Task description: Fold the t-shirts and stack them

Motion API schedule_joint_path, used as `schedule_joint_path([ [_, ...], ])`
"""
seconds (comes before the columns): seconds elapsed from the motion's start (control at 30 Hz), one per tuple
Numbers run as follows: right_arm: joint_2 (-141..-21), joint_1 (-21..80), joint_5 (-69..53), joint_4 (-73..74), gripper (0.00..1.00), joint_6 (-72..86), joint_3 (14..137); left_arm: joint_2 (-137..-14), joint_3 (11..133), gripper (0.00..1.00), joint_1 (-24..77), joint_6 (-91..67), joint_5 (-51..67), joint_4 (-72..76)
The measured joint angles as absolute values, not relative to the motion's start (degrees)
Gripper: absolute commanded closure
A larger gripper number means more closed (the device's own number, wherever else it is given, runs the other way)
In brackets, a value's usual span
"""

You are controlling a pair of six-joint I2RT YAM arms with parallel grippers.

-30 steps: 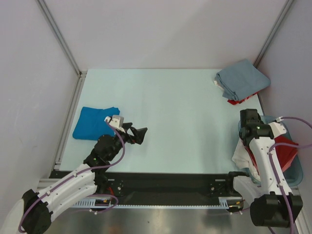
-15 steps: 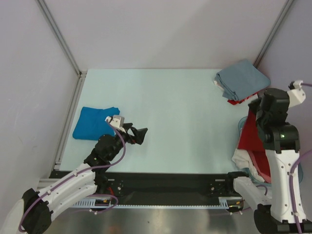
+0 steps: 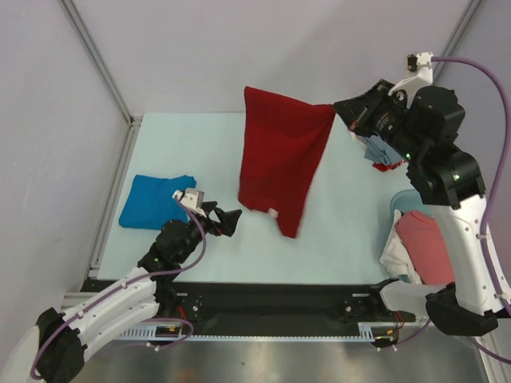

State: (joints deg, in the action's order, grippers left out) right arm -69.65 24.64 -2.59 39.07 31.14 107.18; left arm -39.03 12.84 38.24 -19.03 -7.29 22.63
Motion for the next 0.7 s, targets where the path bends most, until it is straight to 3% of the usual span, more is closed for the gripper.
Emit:
schedule_joint_path([
  [0.17, -70.6, 22.0, -5.5, 36.4, 1.0, 30.0, 95.1, -39.2, 12.8, 0.0, 38.2, -19.0, -7.7, 22.6],
  [0.2, -70.5, 21.6, -5.5, 36.1, 0.93, 29.9, 91.2, -39.3, 12.8, 0.0, 38.2, -19.0, -7.8, 22.6],
  [0.23, -70.5, 21.1, -5.2, 36.3, 0.93, 30.0, 87.6, -39.4, 12.8, 0.0, 38.2, -19.0, -8.0, 22.6],
  [0.37, -68.4, 18.2, -3.3, 34.0, 0.88, 30.8, 65.4, -40.2, 12.9, 0.0, 38.2, -19.0, -8.8, 21.7],
  [0.47, -61.8, 15.6, -0.2, 34.2, 0.44, 32.3, 51.8, -40.9, 12.9, 0.0, 38.2, -19.1, -9.1, 21.2],
  [0.5, -58.6, 14.5, 0.5, 34.3, 0.39, 32.8, 48.6, -41.3, 13.0, 0.0, 38.2, -19.1, -9.3, 20.9],
  [0.7, -48.1, 12.4, -0.1, 28.6, 0.42, 30.7, 42.8, -45.3, 14.7, 0.01, 38.2, -19.6, -9.9, 19.1],
])
